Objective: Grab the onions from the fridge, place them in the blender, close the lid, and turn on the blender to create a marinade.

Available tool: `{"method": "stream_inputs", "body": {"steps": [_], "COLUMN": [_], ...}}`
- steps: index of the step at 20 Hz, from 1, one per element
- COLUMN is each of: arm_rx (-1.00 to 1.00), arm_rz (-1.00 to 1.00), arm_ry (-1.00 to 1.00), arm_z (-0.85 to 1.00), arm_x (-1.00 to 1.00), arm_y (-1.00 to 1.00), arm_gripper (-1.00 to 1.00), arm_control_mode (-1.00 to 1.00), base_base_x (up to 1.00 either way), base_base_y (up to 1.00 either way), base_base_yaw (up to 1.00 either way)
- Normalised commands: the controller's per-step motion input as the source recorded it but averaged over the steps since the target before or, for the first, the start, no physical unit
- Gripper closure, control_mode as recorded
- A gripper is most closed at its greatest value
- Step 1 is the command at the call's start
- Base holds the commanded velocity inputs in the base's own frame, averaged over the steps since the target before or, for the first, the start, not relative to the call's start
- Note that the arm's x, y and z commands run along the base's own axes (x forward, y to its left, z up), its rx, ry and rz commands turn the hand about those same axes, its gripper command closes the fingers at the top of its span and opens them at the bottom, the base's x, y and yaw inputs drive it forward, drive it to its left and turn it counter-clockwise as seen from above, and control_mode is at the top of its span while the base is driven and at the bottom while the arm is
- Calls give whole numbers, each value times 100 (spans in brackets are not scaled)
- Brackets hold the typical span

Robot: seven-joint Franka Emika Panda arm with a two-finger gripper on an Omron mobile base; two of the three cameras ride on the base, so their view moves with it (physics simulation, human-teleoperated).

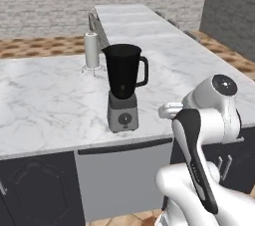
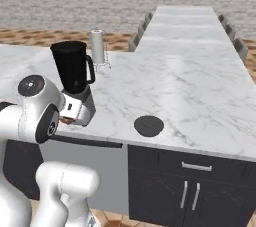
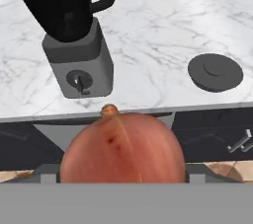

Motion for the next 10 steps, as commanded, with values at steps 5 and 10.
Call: {"method": "stream_inputs", "body": {"steps": [5,10], "arm_rx": [0,7], "arm_rz": [0,0], "arm_ry": [0,0], "arm_z": [0,45], "arm_x": [0,0], "arm_y": [0,0], "arm_gripper": [100,100], "arm_control_mode": [100,-100], "base_base_x": [43,0], "base_base_y": [0,0], "base_base_yaw": [-2,0]}}
